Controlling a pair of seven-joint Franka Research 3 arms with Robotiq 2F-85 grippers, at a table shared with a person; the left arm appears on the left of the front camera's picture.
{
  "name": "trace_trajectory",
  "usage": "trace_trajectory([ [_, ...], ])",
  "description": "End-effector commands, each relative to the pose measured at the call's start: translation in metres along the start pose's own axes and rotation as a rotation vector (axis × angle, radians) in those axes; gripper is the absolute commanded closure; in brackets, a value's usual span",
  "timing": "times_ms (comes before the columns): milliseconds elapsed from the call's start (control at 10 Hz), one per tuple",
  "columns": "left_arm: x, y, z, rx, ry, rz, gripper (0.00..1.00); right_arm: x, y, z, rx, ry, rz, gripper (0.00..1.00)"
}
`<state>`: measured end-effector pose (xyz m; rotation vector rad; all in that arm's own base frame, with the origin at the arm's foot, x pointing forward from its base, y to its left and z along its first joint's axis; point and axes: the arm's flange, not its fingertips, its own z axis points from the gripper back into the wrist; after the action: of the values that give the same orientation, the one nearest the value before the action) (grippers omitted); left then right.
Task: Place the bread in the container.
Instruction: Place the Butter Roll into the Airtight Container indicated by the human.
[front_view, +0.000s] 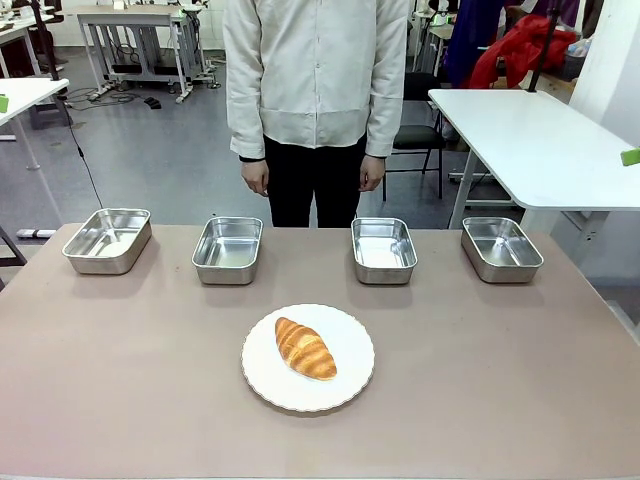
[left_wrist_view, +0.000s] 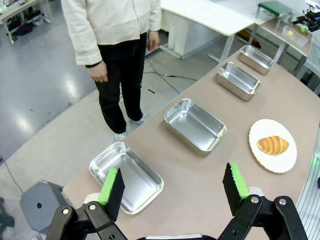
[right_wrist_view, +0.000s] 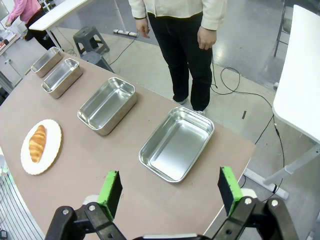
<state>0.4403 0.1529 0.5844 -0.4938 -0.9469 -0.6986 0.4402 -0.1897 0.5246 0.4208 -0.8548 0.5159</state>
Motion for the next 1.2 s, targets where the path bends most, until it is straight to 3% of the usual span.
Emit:
trace_trajectory([
  [0,0.0013,0.0000,0.0006,-0.009,-0.013,-0.004,0.00,0.0009,-0.0010,-0.0014,0.006,-0.018,0.000,0.00],
  [1100,0.0013,0.0000,0.0006,-0.009,-0.013,-0.004,0.00,0.0009,-0.0010,-0.0014,0.006,-0.018,0.000,0.00],
])
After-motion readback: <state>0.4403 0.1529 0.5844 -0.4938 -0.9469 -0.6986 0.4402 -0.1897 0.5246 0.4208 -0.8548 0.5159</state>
